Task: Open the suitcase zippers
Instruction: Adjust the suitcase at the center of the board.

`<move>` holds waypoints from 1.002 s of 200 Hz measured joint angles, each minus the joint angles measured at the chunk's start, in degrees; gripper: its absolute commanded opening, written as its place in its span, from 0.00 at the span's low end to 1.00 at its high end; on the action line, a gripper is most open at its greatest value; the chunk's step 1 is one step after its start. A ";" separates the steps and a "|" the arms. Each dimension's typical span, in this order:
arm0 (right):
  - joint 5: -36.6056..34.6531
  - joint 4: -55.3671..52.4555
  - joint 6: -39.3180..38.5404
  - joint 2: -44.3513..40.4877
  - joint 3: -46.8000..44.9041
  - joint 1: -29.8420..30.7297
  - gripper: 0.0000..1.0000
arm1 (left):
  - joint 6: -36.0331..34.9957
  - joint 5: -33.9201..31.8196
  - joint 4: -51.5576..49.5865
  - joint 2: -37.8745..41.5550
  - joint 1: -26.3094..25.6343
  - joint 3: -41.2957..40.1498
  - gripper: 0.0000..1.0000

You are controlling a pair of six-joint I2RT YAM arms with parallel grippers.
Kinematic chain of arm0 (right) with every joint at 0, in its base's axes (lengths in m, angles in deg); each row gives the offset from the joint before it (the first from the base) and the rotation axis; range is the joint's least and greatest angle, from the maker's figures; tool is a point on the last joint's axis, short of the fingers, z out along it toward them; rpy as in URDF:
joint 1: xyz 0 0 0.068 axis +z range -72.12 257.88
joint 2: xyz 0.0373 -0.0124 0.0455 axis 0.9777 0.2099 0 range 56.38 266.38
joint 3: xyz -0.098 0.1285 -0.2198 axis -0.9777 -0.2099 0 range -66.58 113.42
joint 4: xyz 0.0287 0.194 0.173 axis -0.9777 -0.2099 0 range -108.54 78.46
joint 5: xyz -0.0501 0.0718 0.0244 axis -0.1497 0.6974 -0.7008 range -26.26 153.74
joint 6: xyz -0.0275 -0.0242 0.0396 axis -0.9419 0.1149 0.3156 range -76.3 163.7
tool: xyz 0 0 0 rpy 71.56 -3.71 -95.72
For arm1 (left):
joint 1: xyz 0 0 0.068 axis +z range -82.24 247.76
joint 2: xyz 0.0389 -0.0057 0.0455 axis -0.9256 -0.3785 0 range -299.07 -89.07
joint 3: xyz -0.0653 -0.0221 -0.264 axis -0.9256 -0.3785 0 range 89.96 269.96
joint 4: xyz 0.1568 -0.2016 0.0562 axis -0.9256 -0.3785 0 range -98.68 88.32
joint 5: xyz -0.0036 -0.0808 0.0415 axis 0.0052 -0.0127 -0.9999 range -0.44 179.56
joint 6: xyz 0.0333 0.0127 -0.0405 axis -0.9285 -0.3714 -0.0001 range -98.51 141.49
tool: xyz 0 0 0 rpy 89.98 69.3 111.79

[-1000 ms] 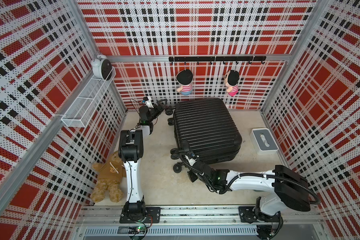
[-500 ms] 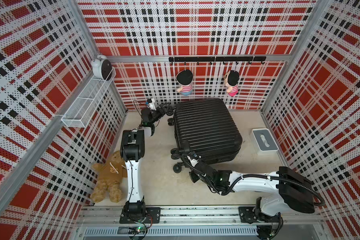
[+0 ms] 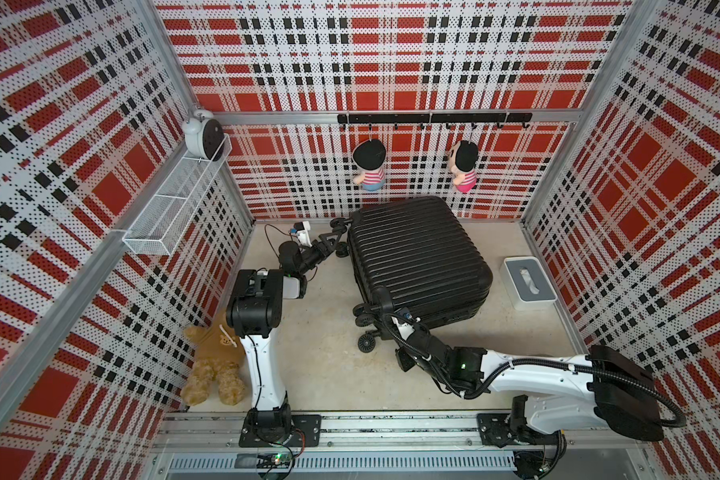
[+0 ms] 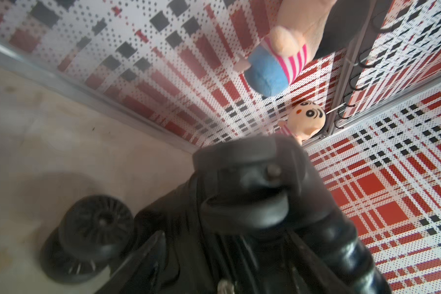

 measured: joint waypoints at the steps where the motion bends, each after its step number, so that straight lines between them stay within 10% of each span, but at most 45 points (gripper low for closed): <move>1: 0.02 0.02 0.00 0.02 0.02 0.04 0.00 | 0.00 0.00 0.04 0.11 -0.02 -0.24 0.73; 135: -5.05 3.02 0.42 6.71 3.58 3.61 0.00 | 0.13 -14.71 7.63 21.24 -18.47 -47.25 0.62; 200: -7.54 3.82 0.55 6.78 3.58 4.24 0.00 | 2.58 -21.14 13.99 20.09 -30.38 -53.92 0.61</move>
